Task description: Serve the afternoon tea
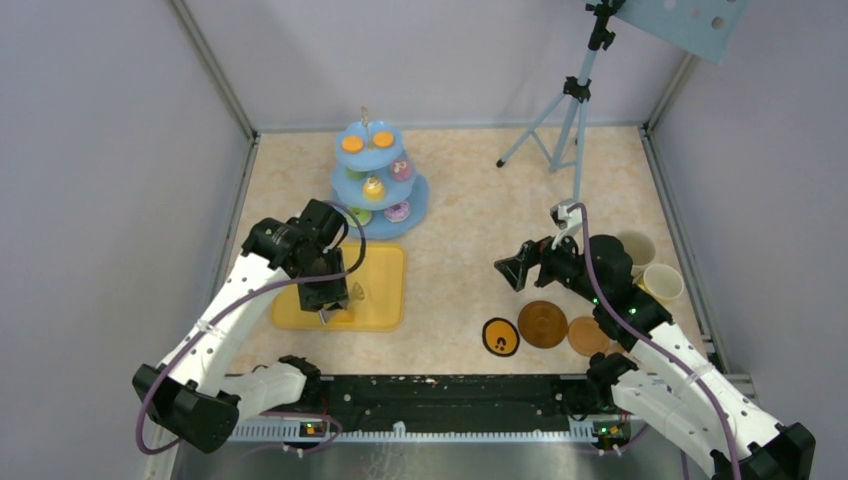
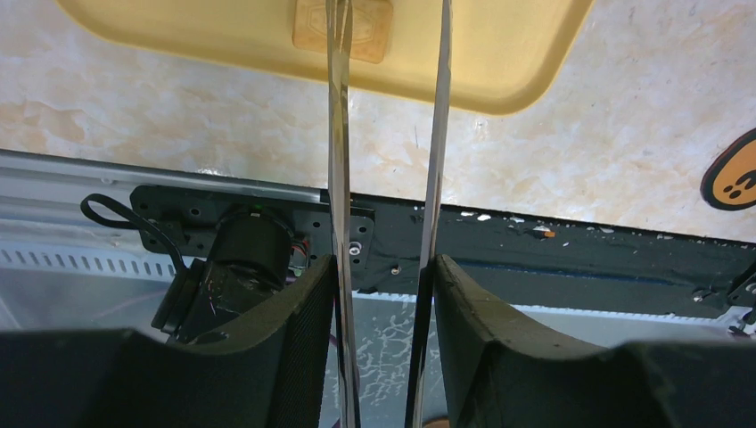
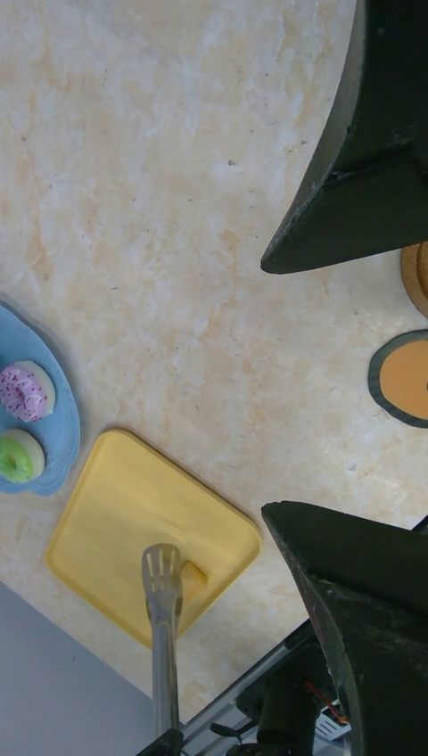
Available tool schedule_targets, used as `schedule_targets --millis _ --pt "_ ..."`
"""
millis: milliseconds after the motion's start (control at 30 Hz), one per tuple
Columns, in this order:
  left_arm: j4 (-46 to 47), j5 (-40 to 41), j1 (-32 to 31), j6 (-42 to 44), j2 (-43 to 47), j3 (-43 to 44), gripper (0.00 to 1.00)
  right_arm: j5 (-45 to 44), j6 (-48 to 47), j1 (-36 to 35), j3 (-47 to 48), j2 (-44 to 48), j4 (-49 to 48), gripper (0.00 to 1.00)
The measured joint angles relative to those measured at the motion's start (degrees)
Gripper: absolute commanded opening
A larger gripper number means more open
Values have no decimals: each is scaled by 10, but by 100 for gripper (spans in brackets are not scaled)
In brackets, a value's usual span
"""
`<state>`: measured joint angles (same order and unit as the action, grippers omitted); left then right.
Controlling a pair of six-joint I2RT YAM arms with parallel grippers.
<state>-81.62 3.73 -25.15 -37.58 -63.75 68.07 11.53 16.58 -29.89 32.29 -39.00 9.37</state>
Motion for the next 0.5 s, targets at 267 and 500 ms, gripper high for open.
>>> schedule_targets --millis 267,500 --pt "1 -14 0 0 2 -22 51 0 0 0 0 -1 -4 97" --pt "22 -63 0 0 -14 -18 51 0 0 0 0 0 -3 97"
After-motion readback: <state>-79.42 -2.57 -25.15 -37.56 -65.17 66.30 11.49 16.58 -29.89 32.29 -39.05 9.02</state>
